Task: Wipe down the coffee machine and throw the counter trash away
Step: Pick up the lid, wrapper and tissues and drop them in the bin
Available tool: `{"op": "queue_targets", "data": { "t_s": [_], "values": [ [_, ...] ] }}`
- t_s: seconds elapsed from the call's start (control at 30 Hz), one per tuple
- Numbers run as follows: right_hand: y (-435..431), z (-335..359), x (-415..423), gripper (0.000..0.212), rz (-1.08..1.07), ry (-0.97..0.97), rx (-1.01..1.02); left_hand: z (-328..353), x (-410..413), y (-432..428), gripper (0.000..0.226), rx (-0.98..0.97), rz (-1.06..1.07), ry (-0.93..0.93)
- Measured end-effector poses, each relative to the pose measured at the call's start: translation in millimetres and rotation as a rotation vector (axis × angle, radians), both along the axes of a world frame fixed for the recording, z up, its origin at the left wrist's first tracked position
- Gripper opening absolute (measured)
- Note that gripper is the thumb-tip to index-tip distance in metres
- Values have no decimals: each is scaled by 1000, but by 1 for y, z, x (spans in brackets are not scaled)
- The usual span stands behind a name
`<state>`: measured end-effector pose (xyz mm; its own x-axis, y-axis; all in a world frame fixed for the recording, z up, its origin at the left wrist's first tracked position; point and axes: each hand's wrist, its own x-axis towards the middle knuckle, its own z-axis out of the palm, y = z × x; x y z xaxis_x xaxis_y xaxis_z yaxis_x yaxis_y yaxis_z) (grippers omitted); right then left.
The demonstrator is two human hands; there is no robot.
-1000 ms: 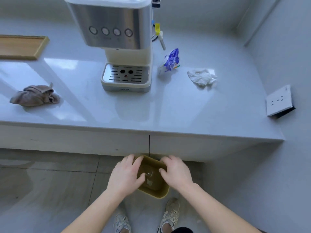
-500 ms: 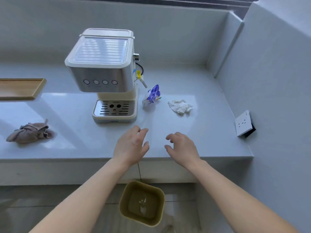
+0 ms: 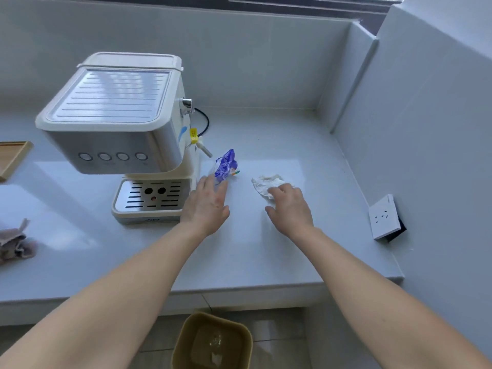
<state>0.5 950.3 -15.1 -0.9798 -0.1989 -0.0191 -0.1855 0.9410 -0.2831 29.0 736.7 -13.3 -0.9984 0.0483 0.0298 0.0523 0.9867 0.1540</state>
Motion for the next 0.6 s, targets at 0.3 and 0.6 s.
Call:
{"op": "queue_targets", "data": {
  "t_s": [0.3, 0.6],
  "values": [
    [1, -10, -51, 44, 50, -48, 213, -9, -52, 12, 45, -36, 105, 6],
    [7, -18, -46, 24, 40, -45, 85, -14, -58, 5, 19, -56, 53, 56]
  ]
}}
